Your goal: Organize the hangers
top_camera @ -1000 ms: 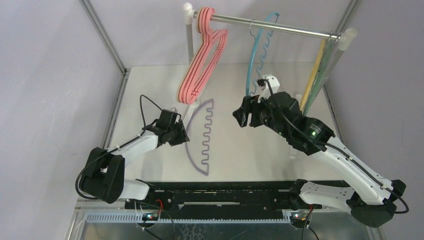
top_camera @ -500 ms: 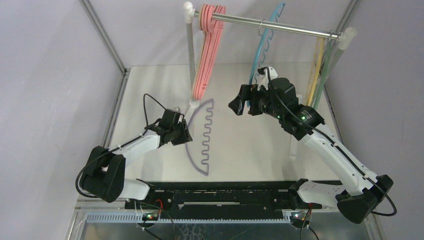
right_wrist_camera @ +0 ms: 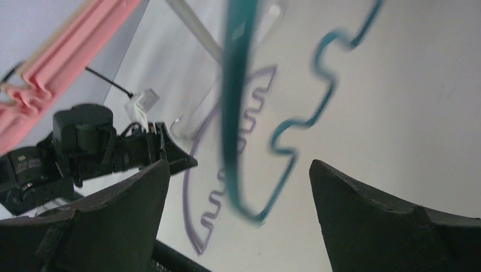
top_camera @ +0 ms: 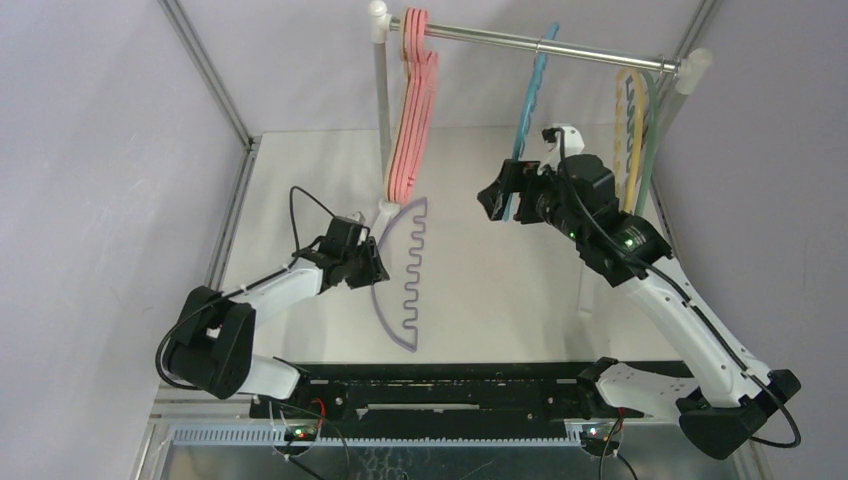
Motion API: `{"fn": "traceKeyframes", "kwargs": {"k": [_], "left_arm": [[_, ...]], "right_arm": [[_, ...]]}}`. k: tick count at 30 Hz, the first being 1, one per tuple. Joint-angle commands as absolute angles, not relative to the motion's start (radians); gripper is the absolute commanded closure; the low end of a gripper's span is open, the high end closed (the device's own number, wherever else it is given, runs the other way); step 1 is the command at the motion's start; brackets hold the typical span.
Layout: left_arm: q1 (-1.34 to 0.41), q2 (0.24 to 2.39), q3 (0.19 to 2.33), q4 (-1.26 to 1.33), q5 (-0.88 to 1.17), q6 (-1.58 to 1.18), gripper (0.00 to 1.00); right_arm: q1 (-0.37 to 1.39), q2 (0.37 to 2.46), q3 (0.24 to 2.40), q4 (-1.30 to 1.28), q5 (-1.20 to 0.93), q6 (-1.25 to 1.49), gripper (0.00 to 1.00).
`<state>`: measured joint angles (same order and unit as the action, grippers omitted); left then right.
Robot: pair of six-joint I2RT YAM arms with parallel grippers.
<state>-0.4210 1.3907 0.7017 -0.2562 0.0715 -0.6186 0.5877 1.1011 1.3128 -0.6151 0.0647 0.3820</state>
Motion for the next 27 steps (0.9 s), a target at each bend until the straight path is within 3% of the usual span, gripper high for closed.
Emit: {"fn": "traceKeyframes", "kwargs": {"k": [1,14,23,27], "left_arm": [[-0.425,1.402,0.736,-0.216,0.099,-0.589,0.54],[-0.423,1.37,0.681,-0.195,0.093,-0.584,0.53],[-0.423,1.425,0.709,-0.186,0.111,-0.571,0.53],[-0.423,1.442,0.721,-0.188,0.115,-0.565,0.53]], "right_arm": [[0.556,1.065,1.363,-0.515,0.118,0.336,0.0],[0.554,1.043,1.399,-0.488,0.138,0.324,0.0],[0.679,0.86,1.366,-0.493,0.367,0.224,0.0],[0.709,0.8,1.366,-0.473,0.35,0.191,0.0]]}}
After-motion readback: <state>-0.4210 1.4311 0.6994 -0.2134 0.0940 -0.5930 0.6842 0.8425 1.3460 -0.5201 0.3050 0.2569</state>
